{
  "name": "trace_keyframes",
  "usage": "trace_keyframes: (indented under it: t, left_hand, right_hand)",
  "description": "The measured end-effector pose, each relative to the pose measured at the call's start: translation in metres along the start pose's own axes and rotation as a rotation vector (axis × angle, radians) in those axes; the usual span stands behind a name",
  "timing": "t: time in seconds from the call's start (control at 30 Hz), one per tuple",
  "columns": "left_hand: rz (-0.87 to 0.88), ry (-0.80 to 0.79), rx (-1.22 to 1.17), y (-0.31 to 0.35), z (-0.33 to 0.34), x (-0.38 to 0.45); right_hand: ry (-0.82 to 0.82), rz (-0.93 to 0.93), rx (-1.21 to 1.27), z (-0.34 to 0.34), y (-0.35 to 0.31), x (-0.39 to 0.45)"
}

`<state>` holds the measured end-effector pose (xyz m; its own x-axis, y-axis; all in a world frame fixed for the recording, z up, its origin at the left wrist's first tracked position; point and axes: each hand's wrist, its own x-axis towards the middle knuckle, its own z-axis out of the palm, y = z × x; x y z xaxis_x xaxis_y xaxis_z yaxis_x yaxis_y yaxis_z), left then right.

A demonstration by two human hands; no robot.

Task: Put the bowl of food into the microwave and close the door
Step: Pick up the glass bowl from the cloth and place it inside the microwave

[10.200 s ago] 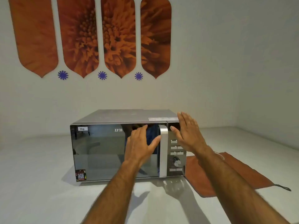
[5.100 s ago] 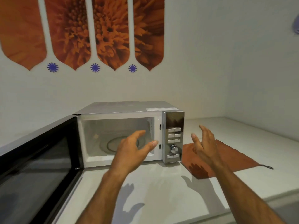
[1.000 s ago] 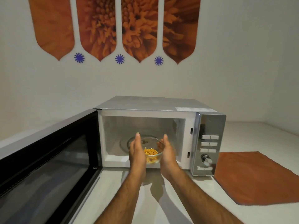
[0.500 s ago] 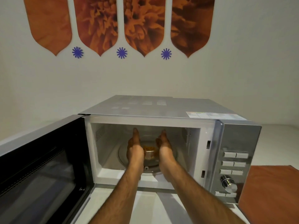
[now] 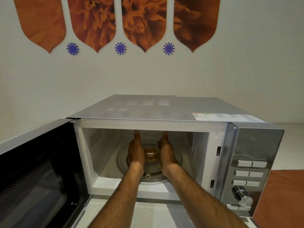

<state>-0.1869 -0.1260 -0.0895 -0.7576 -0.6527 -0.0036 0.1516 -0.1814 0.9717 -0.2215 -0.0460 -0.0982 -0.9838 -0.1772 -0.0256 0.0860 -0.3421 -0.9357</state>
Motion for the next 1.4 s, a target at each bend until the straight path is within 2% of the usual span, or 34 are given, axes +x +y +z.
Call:
trace_keyframes:
  t: [0.6, 0.87, 1.03, 1.17, 1.4]
  left_hand:
    - [0.030, -0.055, 0.035, -0.002, -0.004, 0.003]
    - [0.027, -0.014, 0.140, 0.010, -0.019, -0.010]
    - [0.024, -0.054, 0.140, 0.016, -0.042, -0.048]
    - [0.084, -0.079, 0.120, 0.026, -0.063, -0.077]
    - [0.114, -0.132, 0.171, 0.046, -0.102, -0.140]
  right_hand:
    - [-0.022, -0.021, -0.102, -0.004, -0.006, -0.002]
    - [0.118, 0.061, -0.130, -0.010, -0.026, -0.024]
    - [0.122, 0.125, -0.173, -0.016, -0.034, -0.063]
    - [0.073, 0.014, -0.140, -0.020, -0.033, -0.108]
    - [0.095, -0.085, -0.189, -0.017, -0.045, -0.189]
